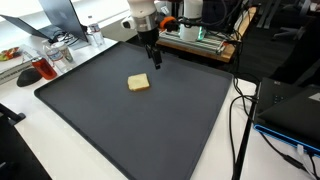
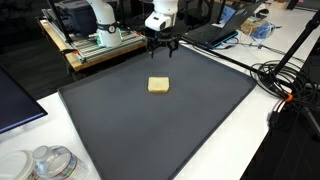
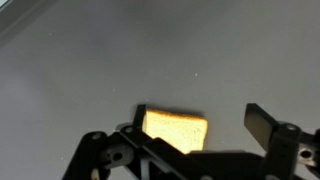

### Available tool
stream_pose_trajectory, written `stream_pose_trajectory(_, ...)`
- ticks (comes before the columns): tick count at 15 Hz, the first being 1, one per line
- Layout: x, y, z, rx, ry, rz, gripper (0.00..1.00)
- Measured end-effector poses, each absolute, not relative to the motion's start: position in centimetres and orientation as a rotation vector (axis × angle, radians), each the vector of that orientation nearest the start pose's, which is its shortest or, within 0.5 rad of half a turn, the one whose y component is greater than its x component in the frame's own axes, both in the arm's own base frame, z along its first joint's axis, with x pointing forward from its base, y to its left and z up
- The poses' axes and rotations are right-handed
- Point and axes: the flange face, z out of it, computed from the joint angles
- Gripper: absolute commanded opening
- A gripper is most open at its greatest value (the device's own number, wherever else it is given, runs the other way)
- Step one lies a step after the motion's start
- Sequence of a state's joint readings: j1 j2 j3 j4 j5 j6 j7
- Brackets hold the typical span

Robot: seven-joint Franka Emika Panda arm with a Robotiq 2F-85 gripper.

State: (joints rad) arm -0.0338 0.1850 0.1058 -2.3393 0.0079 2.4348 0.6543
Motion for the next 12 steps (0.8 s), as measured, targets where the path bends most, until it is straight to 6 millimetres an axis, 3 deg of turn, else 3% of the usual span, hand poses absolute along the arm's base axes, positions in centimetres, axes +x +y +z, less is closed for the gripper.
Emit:
stream_pose_trajectory(4, 51.3, 3.1, 21.7, -2.862, 1.084, 0.161, 1.0)
stream_pose_trajectory(12, 51.5, 2.7, 21.0, -2.855, 1.113, 0.179, 1.0)
